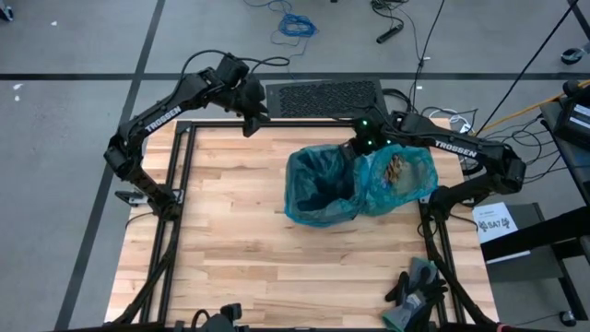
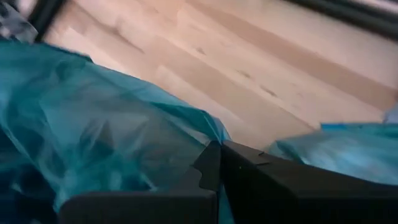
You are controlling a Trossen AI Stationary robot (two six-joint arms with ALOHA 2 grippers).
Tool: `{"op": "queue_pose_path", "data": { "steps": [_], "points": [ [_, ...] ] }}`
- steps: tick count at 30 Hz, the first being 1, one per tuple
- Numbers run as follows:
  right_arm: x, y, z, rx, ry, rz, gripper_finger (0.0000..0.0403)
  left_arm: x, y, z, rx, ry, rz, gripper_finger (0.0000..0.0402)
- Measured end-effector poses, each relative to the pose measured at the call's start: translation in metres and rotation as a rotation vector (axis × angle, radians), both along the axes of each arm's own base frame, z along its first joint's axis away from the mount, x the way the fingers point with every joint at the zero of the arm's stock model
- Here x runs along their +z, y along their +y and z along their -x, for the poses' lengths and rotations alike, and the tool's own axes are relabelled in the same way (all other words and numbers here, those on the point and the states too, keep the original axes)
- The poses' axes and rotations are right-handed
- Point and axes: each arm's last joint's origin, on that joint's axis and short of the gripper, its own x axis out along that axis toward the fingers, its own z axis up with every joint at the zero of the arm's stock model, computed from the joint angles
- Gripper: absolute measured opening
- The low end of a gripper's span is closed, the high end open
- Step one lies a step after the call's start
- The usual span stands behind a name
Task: Place trash/remove bag and relplace
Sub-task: Put the blue trash bag into the black trash bin
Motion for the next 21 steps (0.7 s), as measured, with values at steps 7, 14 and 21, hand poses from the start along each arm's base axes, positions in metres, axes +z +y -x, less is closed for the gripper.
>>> {"op": "queue_pose_path", "data": {
  "steps": [7,14,21],
  "points": [
    [-0.0053,-0.0002,0.0063,-0.022,0.070,-0.049,0.0004,0.0000,0.0000,0.0000,-0.008,0.002,-0.009,0.0141],
    [-0.0044,-0.0009,0.0052,-0.020,0.056,-0.037,0.0006,-0.0001,-0.0001,0.0000,-0.009,0.003,-0.008,0.0141],
    [-0.0042,0.0000,0.0046,-0.003,0.042,-0.063,0.0052,-0.0005,-0.0004,0.0004,-0.008,0.008,-0.003,0.0141]
  ]
}}
